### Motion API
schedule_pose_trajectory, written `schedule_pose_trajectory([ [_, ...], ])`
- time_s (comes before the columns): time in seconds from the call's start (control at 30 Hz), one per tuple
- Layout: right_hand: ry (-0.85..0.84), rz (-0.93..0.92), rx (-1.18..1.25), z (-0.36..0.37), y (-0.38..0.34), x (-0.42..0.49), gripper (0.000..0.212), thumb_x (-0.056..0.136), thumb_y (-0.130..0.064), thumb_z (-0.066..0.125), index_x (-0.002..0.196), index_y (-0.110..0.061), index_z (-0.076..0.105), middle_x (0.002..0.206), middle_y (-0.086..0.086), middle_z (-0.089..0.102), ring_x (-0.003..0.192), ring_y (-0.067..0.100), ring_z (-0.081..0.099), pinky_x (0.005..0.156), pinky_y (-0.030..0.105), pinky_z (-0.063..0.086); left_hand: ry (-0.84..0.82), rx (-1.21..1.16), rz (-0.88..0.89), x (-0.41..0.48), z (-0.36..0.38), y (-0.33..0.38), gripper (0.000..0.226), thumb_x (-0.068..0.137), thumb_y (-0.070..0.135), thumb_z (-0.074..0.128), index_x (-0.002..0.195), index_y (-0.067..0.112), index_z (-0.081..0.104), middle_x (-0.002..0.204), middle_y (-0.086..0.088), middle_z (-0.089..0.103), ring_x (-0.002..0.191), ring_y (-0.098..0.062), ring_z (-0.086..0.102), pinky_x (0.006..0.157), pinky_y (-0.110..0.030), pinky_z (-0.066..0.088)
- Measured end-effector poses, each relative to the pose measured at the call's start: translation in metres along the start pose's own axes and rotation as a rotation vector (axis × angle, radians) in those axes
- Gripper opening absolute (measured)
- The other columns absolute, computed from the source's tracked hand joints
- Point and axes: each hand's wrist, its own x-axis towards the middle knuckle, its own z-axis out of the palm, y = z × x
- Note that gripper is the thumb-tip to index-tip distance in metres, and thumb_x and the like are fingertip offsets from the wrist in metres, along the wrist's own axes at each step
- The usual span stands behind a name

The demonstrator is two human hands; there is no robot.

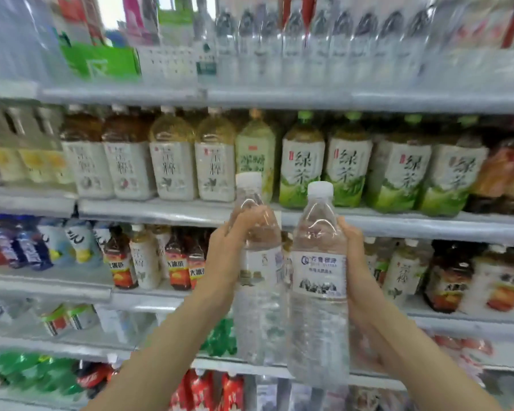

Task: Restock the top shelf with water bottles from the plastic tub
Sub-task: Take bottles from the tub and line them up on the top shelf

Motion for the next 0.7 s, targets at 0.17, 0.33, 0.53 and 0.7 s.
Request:
schedule_pose_trajectory([
  [0.17,-0.076,-0.086,0.031,0.046,-0.064,0.009,0.062,0.090,-0.054,0.035,0.054,-0.021,0.073,0.061,0.006,0.068,0.050,0.017,0.065,0.046,0.024,0.052,-0.105,0.186,0.055,0.048,-0.004,0.081,0.030,0.080,0.029,0.063,0.071,0.004,0.050,0.067,-0.007,0.056,0.059,-0.016,0.047,0.069,-0.036,0.051],
  [0.33,-0.172,-0.072,0.112,0.075,-0.102,0.022,0.057,0.086,-0.058,0.042,0.076,-0.011,0.071,0.072,0.012,0.069,0.058,0.024,0.066,0.054,0.029,0.055,-0.030,0.086,0.115,0.032,0.017,0.125,0.060,0.063,0.051,0.071,0.108,0.013,0.064,0.107,0.004,0.063,0.092,-0.006,0.053,0.062,-0.023,0.033],
  [0.53,-0.172,-0.102,0.114,0.073,-0.139,0.057,0.056,0.069,-0.064,0.059,0.092,-0.013,0.065,0.077,0.006,0.065,0.060,0.018,0.062,0.057,0.027,0.051,0.066,-0.037,0.191,0.039,0.030,0.150,0.042,0.071,0.051,0.064,0.091,0.015,0.071,0.091,0.002,0.070,0.084,-0.015,0.059,0.066,-0.029,0.038],
  [0.7,-0.204,-0.141,0.153,0.066,-0.174,0.085,0.047,0.085,-0.058,0.043,0.084,-0.014,0.059,0.064,0.002,0.061,0.050,0.015,0.057,0.051,0.024,0.049,0.132,-0.192,0.236,0.056,0.034,0.170,0.031,0.071,0.046,0.063,0.077,0.016,0.068,0.069,-0.002,0.066,0.061,-0.017,0.060,0.062,-0.030,0.050],
])
